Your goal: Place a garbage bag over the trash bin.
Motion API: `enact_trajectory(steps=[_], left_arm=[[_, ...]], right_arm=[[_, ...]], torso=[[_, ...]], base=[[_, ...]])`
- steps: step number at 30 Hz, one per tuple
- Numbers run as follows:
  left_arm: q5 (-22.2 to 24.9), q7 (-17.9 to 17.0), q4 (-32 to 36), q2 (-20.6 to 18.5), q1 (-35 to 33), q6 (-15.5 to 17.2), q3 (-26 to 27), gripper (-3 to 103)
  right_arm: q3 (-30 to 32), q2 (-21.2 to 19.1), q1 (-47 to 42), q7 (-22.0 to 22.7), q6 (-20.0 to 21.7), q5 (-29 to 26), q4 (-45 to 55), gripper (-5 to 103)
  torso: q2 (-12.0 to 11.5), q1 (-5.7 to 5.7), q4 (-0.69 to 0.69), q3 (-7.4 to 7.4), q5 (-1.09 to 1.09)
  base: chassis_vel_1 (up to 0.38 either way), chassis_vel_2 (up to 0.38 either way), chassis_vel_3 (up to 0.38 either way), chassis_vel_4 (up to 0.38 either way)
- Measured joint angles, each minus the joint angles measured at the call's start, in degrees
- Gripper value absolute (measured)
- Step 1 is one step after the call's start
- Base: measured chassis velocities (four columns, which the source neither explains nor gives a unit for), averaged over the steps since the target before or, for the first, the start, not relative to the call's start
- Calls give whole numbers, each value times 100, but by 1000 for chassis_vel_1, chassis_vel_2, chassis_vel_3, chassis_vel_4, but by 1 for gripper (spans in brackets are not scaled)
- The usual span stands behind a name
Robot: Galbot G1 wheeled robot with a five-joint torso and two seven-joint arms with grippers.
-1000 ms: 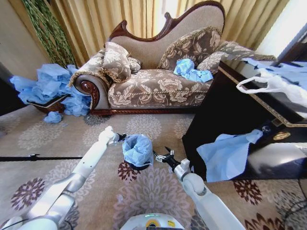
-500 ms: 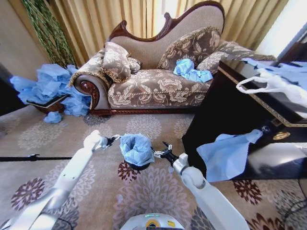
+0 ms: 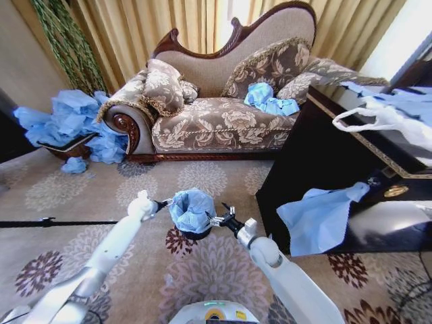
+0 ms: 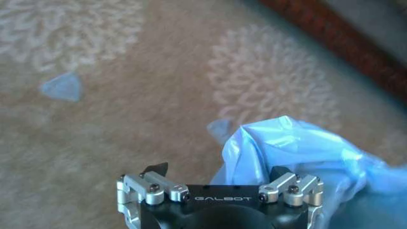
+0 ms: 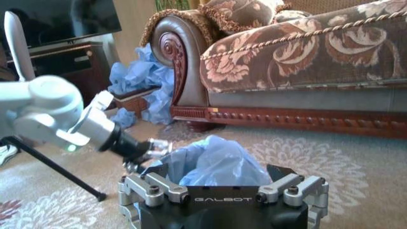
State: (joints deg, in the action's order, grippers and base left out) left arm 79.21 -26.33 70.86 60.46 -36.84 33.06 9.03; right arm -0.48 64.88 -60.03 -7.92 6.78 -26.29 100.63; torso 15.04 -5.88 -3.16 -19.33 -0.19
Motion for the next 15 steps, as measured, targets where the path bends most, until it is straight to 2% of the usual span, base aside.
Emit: enact_trajectory(steps=[4, 8, 11, 12, 14, 15], left_arm=[[94, -1, -10, -44, 211, 10, -52, 100], [304, -130, 198, -246, 213, 74, -74, 100], [525, -268, 430, -387, 178, 114, -37, 100], [625, -312, 507, -420, 168, 120, -17, 100], [1168, -503, 697, -472, 167, 134, 60, 100], [1168, -503, 697, -472, 167, 134, 60, 100]], right_arm=[[57, -25, -59, -59, -58, 14, 2, 100], [3, -1, -39, -67, -58, 1, 46, 100], [-61, 17, 41, -67, -58, -21, 53, 100], [-83, 25, 80, -67, -57, -33, 53, 100], [-132, 59, 197, -62, -46, -63, 47, 100], [-132, 59, 197, -62, -46, -63, 47, 100]], torso=[[-1, 0, -4, 0, 0], [-1, 0, 2, 0, -1], [-1, 0, 2, 0, -1], [-1, 0, 0, 0, -2], [-1, 0, 1, 0, 1], [-1, 0, 1, 0, 1]], base=[[0, 0, 0, 0], [0, 0, 0, 0], [0, 0, 0, 0], [0, 0, 0, 0], [0, 0, 0, 0], [0, 0, 0, 0]])
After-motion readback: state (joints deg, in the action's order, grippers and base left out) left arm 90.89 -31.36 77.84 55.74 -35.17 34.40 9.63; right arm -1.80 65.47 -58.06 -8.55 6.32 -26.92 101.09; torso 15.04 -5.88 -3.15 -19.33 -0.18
